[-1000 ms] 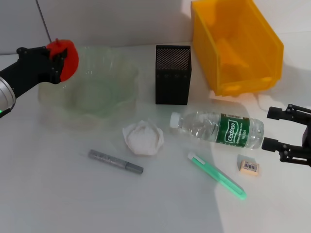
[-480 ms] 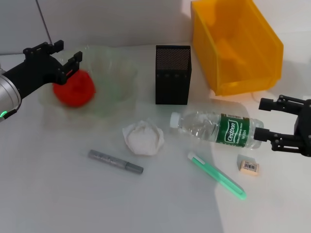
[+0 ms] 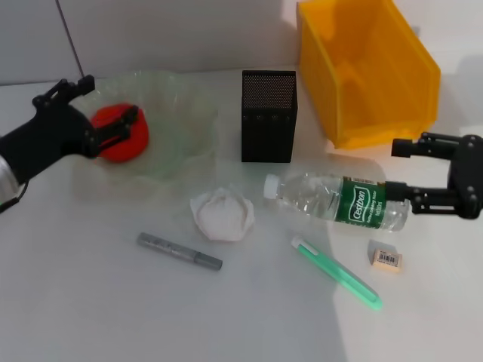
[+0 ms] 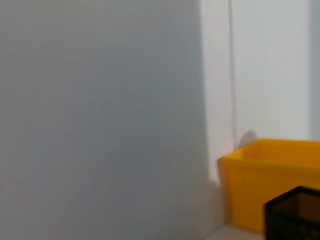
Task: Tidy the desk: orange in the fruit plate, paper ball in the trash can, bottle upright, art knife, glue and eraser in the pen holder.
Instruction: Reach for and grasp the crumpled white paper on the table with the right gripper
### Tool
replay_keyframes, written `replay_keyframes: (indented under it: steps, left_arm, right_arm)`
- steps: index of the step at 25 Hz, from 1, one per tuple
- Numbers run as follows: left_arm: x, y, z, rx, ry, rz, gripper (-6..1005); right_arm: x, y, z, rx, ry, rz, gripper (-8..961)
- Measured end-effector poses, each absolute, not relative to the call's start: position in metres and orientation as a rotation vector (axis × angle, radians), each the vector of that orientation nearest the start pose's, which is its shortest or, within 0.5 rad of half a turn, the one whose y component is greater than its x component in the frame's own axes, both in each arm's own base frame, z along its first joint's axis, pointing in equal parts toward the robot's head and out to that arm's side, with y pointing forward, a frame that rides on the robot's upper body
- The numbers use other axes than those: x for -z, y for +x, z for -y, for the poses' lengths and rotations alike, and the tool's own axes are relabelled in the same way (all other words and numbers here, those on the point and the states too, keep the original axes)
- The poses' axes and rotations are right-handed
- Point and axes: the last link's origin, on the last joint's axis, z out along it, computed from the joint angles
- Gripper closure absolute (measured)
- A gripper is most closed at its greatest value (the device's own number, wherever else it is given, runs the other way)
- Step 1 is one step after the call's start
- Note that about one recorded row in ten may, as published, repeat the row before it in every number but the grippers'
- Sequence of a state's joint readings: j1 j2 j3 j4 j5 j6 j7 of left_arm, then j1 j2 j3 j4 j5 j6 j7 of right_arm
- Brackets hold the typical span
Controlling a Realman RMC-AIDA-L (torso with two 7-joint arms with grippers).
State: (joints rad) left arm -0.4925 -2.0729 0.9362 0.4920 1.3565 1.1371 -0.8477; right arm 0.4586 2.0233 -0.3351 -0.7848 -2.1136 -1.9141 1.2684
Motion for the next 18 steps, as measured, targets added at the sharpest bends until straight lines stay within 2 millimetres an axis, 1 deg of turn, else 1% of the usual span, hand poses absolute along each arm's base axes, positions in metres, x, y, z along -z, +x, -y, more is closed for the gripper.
replay_keyframes:
  steps: [1, 2, 4, 5, 6, 7, 8, 10, 11, 12, 14, 15, 16, 17, 18]
  left_arm:
    - [0.000, -0.278, -0.355, 0.738, -2.259, 0.300, 190]
    - [-0.001, -0.282, -0.346, 0.759, -2.266, 0.294, 177]
    - [-0.003, -0.293, -0.322, 0.798, -2.275, 0.308, 153]
    - [-0.003, -0.293, -0.322, 0.798, -2.275, 0.308, 140]
    - [-0.002, -0.301, -0.308, 0.809, -2.277, 0.325, 128]
    - [-0.002, -0.301, -0.308, 0.809, -2.277, 0.325, 128]
    - [-0.002, -0.307, -0.299, 0.807, -2.274, 0.337, 128]
    - [0.000, -0.315, -0.289, 0.795, -2.267, 0.354, 128]
    - [0.001, -0.321, -0.281, 0.783, -2.260, 0.376, 128]
    - [0.001, -0.321, -0.281, 0.783, -2.260, 0.376, 128]
    - [0.002, -0.325, -0.276, 0.776, -2.258, 0.392, 128]
    - [0.003, -0.328, -0.273, 0.770, -2.258, 0.395, 128]
    - [0.004, -0.330, -0.270, 0.763, -2.256, 0.395, 128]
    - [0.004, -0.330, -0.270, 0.763, -2.256, 0.395, 128]
    - [0.004, -0.331, -0.268, 0.758, -2.256, 0.394, 128]
  right_arm:
    - [-0.083, 0.279, -0.300, -0.800, -2.670, -0.495, 190]
    - [-0.085, 0.273, -0.306, -0.789, -2.682, -0.521, 190]
    - [-0.083, 0.253, -0.323, -0.729, -2.744, -0.588, 190]
    - [-0.083, 0.253, -0.323, -0.729, -2.744, -0.588, 191]
    - [-0.075, 0.228, -0.339, -0.608, -2.839, -0.621, 191]
    - [-0.075, 0.228, -0.339, -0.608, -2.839, -0.621, 191]
    - [-0.070, 0.217, -0.345, -0.545, -2.874, -0.632, 191]
    - [-0.057, 0.191, -0.357, -0.377, -2.927, -0.653, 191]
    - [-0.043, 0.167, -0.367, -0.192, -2.947, -0.662, 191]
    - [-0.043, 0.167, -0.367, -0.192, -2.947, -0.662, 191]
    - [-0.030, 0.148, -0.375, -0.023, -2.951, -0.653, 191]
    - [-0.025, 0.140, -0.379, 0.030, -2.951, -0.644, 191]
    - [-0.015, 0.123, -0.385, 0.128, -2.953, -0.629, 191]
    - [-0.015, 0.123, -0.385, 0.128, -2.953, -0.629, 191]
    - [-0.009, 0.115, -0.387, 0.177, -2.953, -0.617, 191]
